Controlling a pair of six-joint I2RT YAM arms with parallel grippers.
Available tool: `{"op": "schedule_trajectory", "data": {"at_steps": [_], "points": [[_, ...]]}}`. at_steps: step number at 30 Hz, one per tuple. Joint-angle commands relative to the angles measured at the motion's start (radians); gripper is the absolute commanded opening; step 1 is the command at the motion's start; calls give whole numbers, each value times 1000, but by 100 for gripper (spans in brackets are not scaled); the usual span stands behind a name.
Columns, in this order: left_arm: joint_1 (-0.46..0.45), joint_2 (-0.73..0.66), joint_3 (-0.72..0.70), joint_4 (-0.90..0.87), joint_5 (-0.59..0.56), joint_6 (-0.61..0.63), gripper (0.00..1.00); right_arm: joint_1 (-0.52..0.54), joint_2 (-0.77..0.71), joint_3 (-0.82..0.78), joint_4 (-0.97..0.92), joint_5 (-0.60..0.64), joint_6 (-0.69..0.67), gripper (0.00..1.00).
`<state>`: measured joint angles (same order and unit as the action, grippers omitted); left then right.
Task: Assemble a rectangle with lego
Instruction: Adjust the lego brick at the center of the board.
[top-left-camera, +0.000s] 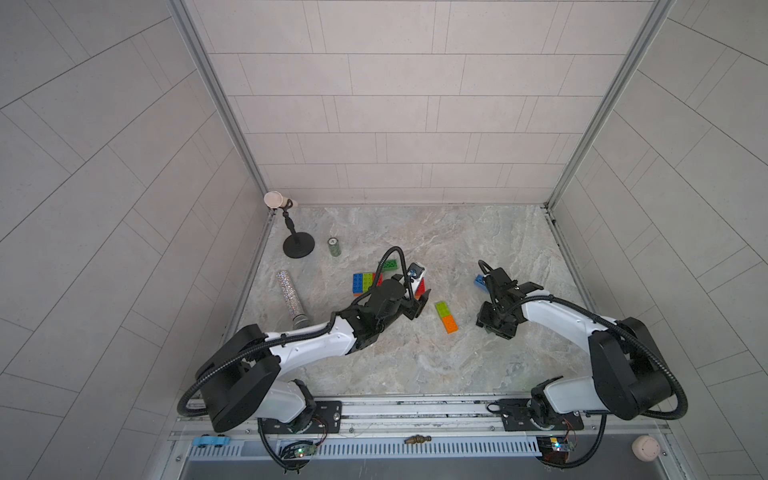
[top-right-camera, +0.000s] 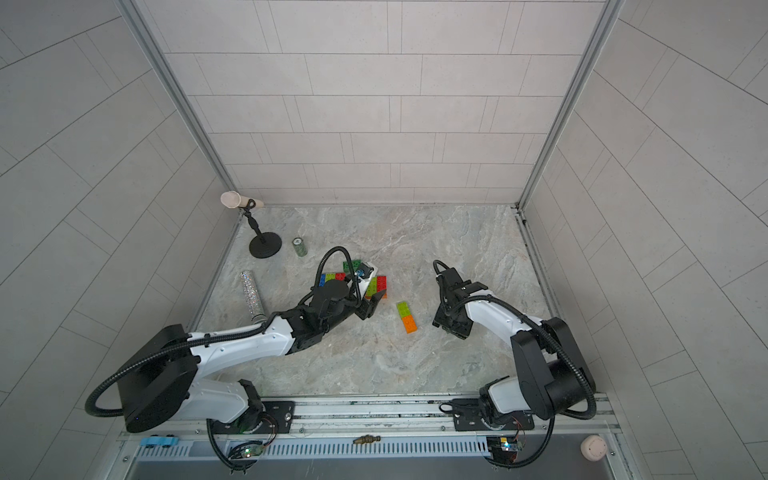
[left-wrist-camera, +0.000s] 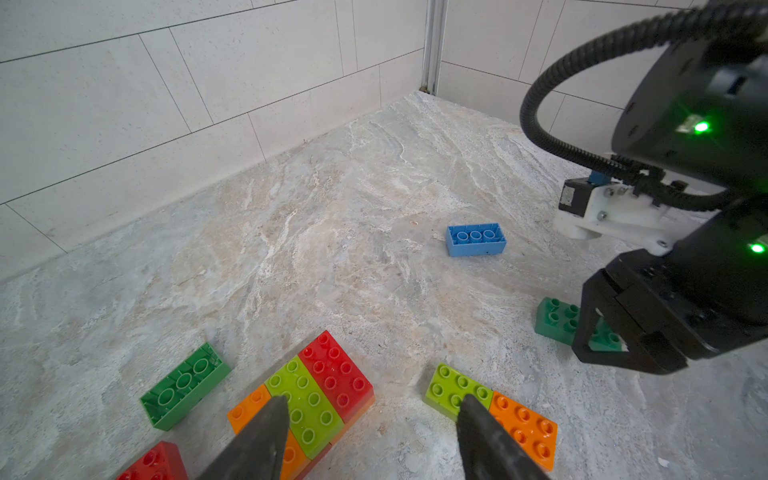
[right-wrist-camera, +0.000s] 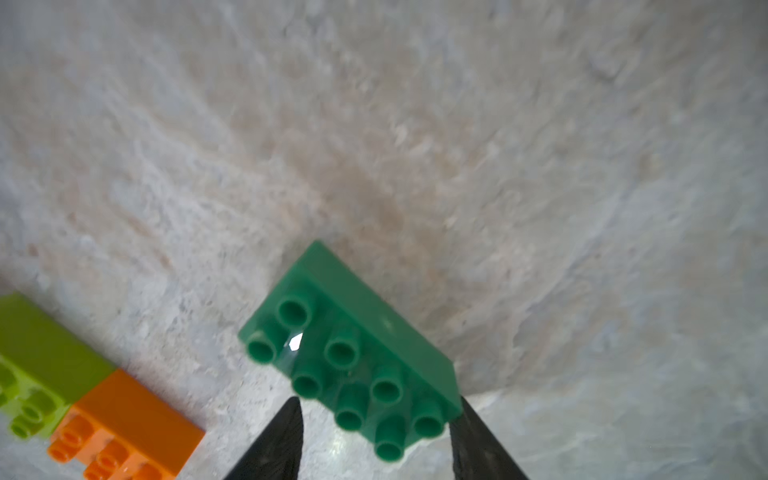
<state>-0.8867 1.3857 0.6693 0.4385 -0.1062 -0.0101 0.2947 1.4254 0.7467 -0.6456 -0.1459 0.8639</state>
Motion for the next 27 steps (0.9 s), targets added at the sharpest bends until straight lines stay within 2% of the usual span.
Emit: {"op": "schedule_trajectory", "data": {"at_steps": [1, 5, 10, 16, 19, 27], "points": [[-1, -14, 24, -8, -8, 4, 69, -12, 38, 63, -19, 33, -81, 62], [-1, -10, 20, -8, -7, 10, 69, -12, 73, 112, -16, 37, -80, 73], [-1, -2, 13, 5, -6, 10, 69, 8, 61, 127, 2, 65, 16, 82], [-1, -1, 5, 6, -6, 21, 69, 79, 15, 125, -70, 162, 129, 87], [-1, 10, 3, 13, -6, 26, 69, 83, -8, 94, -57, 205, 178, 87], [-2, 9, 0, 10, -5, 40, 69, 67, 55, 91, 35, 161, 207, 87]]}}
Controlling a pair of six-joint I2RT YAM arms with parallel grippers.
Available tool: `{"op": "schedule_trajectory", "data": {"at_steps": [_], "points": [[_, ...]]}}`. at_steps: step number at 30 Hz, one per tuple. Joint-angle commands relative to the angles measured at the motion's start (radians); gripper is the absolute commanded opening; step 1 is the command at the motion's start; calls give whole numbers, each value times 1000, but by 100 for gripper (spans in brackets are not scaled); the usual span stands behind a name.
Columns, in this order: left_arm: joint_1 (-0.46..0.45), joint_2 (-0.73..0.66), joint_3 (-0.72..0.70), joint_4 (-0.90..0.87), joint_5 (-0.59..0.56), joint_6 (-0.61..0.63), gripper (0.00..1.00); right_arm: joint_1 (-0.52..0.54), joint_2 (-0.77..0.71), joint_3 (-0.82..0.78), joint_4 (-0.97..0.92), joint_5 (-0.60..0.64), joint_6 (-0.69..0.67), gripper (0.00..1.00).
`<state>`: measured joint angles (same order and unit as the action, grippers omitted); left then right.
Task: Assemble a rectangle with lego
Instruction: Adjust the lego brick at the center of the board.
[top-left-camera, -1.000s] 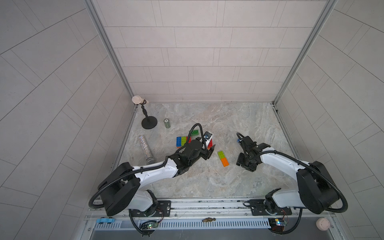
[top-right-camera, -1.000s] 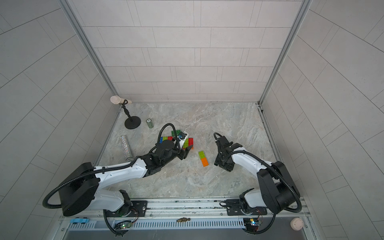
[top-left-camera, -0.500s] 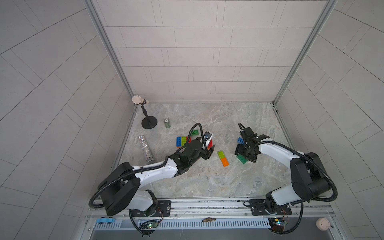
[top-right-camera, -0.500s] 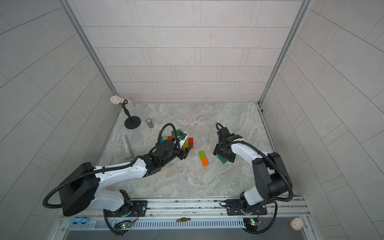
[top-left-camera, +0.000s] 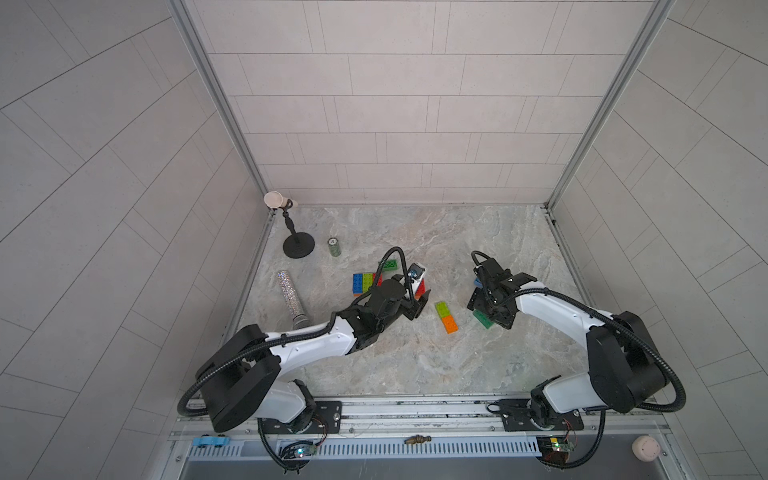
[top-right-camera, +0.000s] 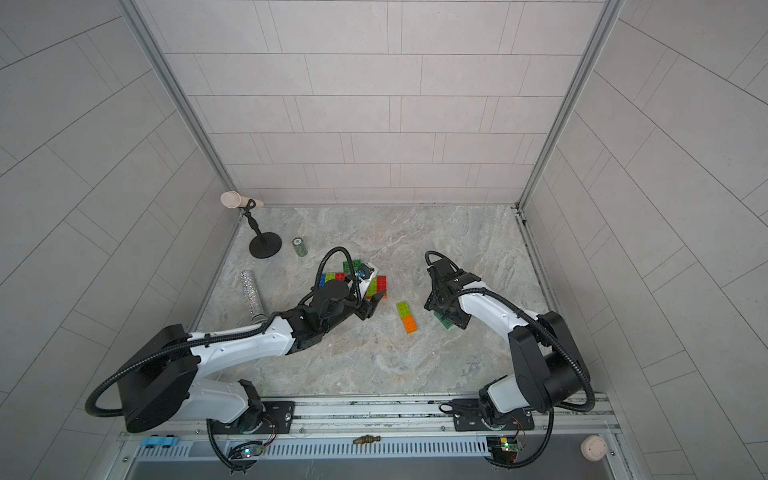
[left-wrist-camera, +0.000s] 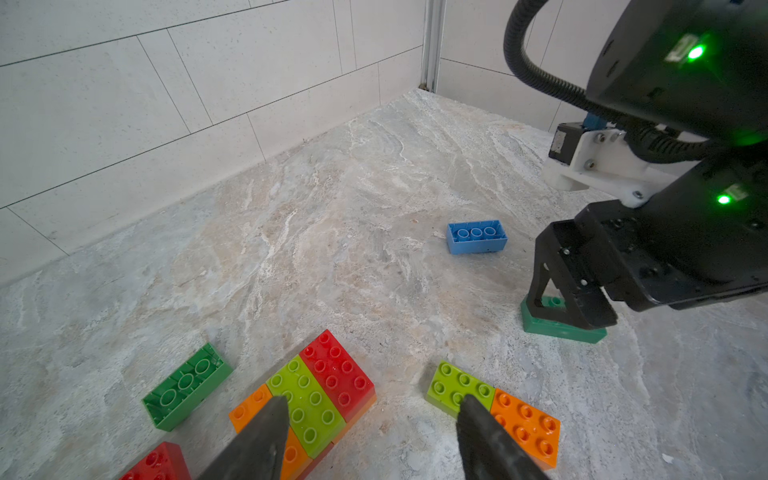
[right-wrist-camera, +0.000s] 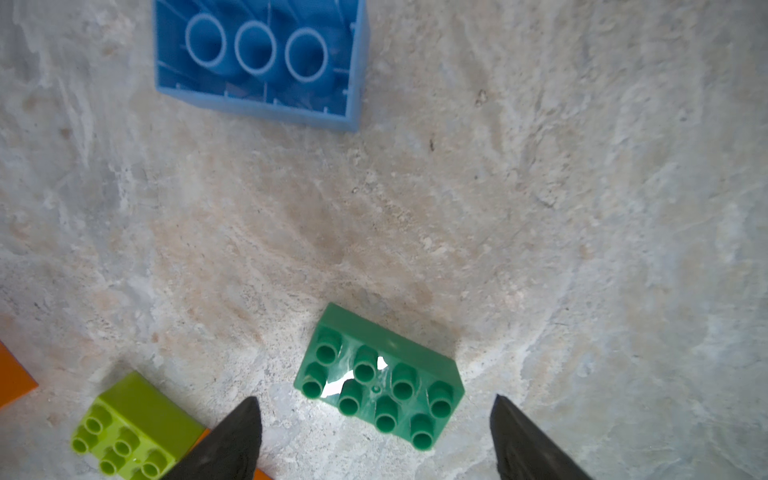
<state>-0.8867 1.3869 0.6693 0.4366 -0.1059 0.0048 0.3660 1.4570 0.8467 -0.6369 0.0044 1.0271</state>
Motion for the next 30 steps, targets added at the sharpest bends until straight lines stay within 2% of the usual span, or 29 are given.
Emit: {"op": "schedule_trajectory", "data": {"at_steps": [1, 6, 11, 15, 19, 22, 24, 27, 30], "points": [[-1, 8, 1, 11, -7, 27, 69, -4, 34, -6, 33, 8, 45, 87], [-1, 5, -3, 9, -12, 22, 69, -12, 58, -26, 64, 10, 50, 85], [0, 3, -4, 9, -24, 18, 69, -16, 95, -41, 95, -15, 4, 76], [2, -16, -8, -7, -48, 23, 69, -16, 102, -28, 43, -12, -149, 71], [6, -32, -14, -28, -65, 38, 69, -13, 60, -24, -34, -45, -401, 67], [6, -35, -14, -42, -68, 45, 69, 14, 44, 8, -147, -86, -569, 66], [6, -33, -13, -42, -67, 47, 69, 43, 63, 33, -226, -84, -618, 67], [6, -34, -33, 5, -55, 53, 69, 79, 89, 40, -260, -44, -625, 72], [6, -32, -36, 27, -37, 52, 69, 80, 90, 38, -232, -54, -599, 79]]}}
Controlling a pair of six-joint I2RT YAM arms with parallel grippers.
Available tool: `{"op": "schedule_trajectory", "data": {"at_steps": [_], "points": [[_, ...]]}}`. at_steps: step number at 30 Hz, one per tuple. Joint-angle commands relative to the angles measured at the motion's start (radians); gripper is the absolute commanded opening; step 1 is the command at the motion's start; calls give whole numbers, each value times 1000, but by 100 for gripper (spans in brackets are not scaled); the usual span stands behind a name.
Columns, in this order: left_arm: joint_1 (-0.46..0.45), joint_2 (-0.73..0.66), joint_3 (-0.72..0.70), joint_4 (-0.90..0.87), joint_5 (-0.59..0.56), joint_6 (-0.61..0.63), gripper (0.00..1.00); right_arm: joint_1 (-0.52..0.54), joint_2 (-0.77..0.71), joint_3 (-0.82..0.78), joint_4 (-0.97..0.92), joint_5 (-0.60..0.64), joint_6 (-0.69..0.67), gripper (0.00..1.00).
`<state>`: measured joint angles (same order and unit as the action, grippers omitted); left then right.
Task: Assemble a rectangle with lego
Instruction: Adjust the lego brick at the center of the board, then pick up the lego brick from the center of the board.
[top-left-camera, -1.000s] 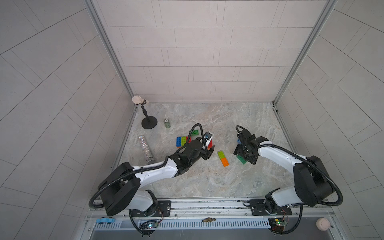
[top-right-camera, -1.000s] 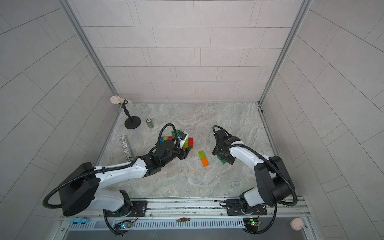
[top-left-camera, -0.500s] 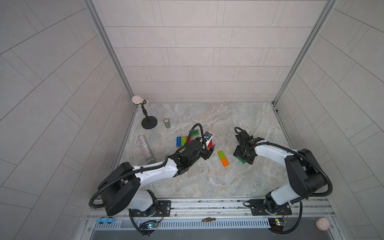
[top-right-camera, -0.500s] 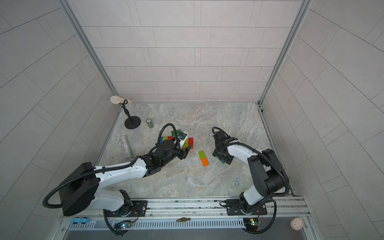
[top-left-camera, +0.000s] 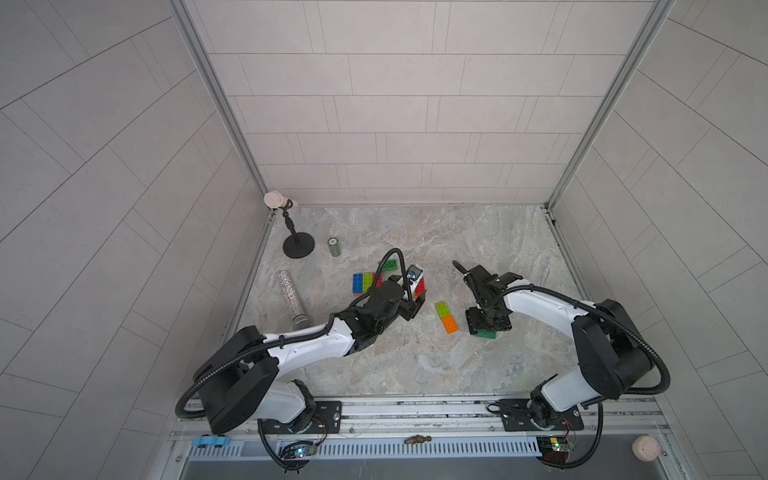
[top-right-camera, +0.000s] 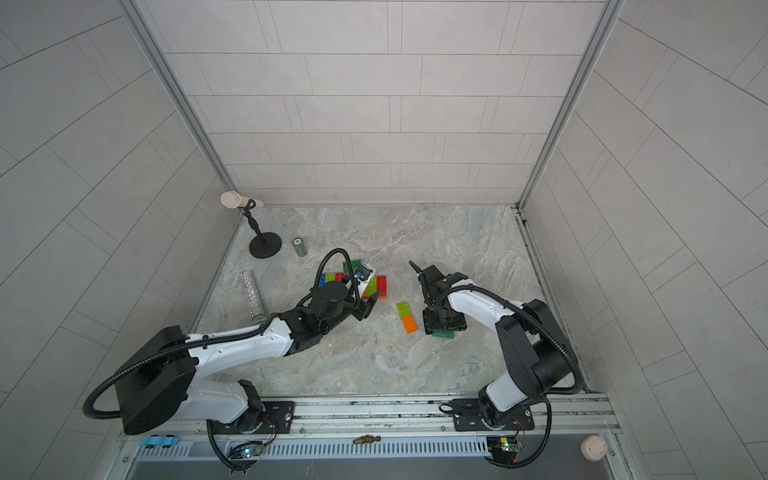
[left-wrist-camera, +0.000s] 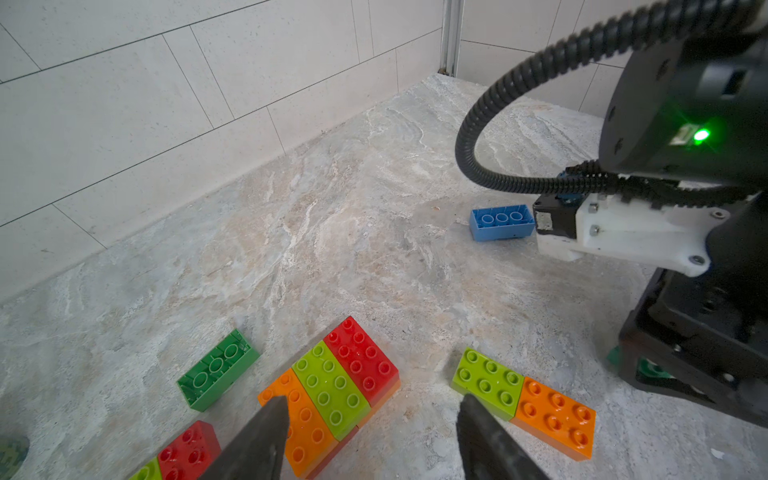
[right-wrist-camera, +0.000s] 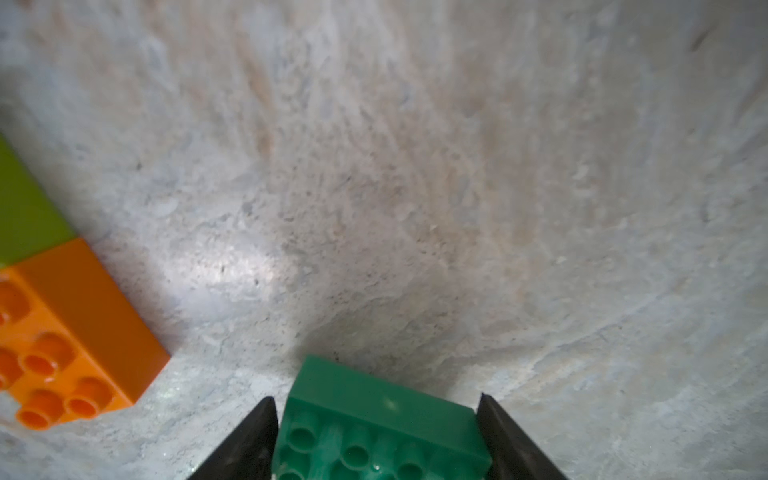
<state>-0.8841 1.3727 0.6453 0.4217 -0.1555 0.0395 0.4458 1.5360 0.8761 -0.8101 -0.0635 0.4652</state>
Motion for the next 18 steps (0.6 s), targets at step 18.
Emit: {"op": "schedule_trajectory", "data": {"at_steps": [18], "points": [[1, 9, -1, 26, 32, 11, 68, -42, -77, -57, 15, -47, 265, 79]]}}
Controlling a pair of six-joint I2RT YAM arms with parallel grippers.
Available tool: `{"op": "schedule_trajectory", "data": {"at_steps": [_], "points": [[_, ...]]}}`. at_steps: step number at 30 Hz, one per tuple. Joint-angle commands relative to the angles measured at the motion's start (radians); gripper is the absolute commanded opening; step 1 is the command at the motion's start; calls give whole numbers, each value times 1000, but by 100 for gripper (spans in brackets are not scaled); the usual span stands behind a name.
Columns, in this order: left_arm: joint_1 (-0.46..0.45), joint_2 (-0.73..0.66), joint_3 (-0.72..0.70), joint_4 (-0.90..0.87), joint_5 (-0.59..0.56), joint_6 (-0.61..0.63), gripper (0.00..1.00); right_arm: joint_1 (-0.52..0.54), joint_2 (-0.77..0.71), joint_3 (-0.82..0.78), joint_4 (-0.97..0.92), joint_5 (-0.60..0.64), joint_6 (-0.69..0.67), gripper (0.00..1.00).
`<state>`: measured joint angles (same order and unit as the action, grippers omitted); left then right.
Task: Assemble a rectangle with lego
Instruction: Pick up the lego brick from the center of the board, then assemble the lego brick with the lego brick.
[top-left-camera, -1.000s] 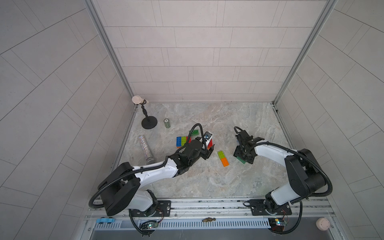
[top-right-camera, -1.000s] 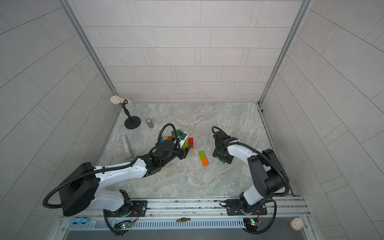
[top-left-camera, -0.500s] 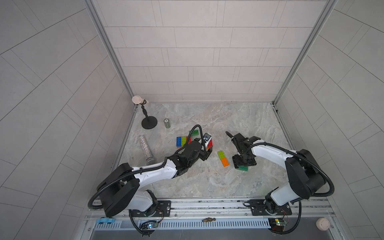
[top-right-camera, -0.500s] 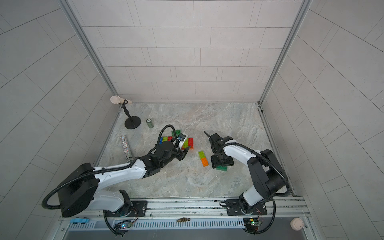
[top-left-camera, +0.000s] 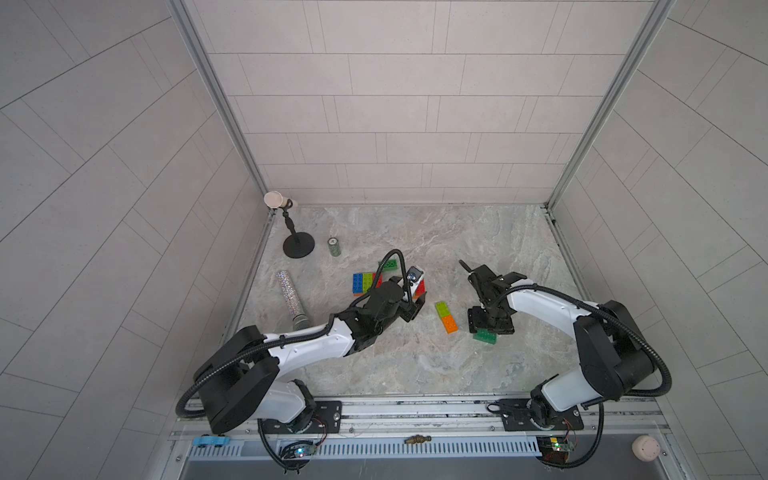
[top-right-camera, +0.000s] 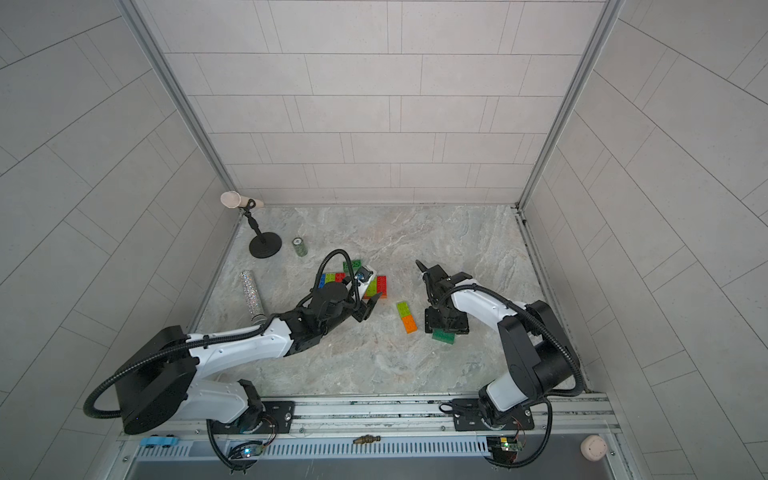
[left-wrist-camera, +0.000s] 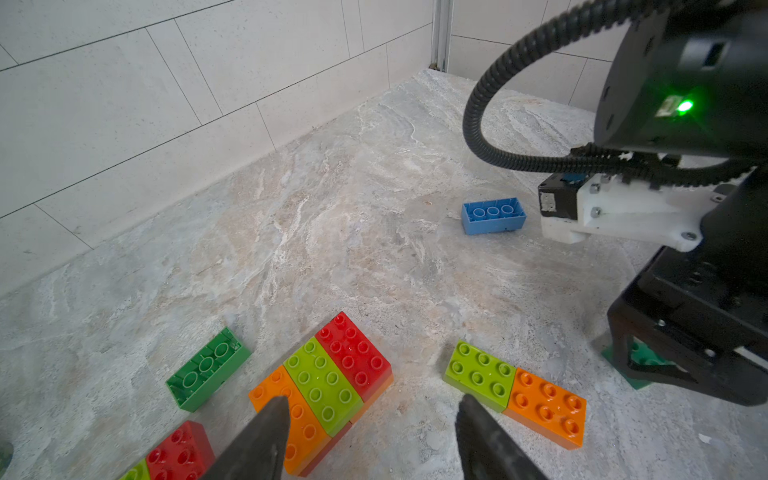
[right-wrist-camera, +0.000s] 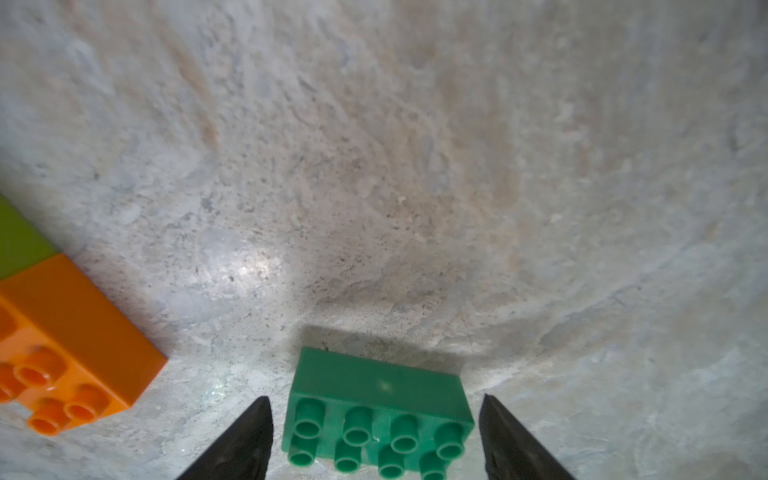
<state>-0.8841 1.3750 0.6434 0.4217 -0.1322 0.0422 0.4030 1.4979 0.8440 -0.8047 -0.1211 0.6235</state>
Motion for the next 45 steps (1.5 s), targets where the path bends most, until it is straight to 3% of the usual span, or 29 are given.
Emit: {"op": "schedule_trajectory", "data": {"at_steps": [1, 12, 18, 21, 24, 28, 35, 45], "points": [[2, 7, 2, 27, 10, 8, 68, 0, -37, -28, 6, 25, 115, 79], [2, 15, 2, 31, 16, 6, 68, 0, -34, -50, 35, 32, 133, 72], [2, 8, -1, 29, 9, 2, 68, 0, -48, -35, 26, 33, 105, 61], [22, -24, -19, 31, -42, -60, 68, 0, -84, 11, -27, 47, 16, 57], [101, -84, -44, -3, 8, -132, 67, 0, -108, 84, -122, 59, -109, 55], [118, -158, -78, -102, 57, -85, 67, 23, -92, 166, -219, 52, -236, 53], [-4, -116, -169, -49, -35, -53, 66, 131, 86, 376, -240, -18, -336, 49], [-4, 0, -176, 103, -49, -71, 66, 183, 315, 551, -217, -22, -364, 45]]}}
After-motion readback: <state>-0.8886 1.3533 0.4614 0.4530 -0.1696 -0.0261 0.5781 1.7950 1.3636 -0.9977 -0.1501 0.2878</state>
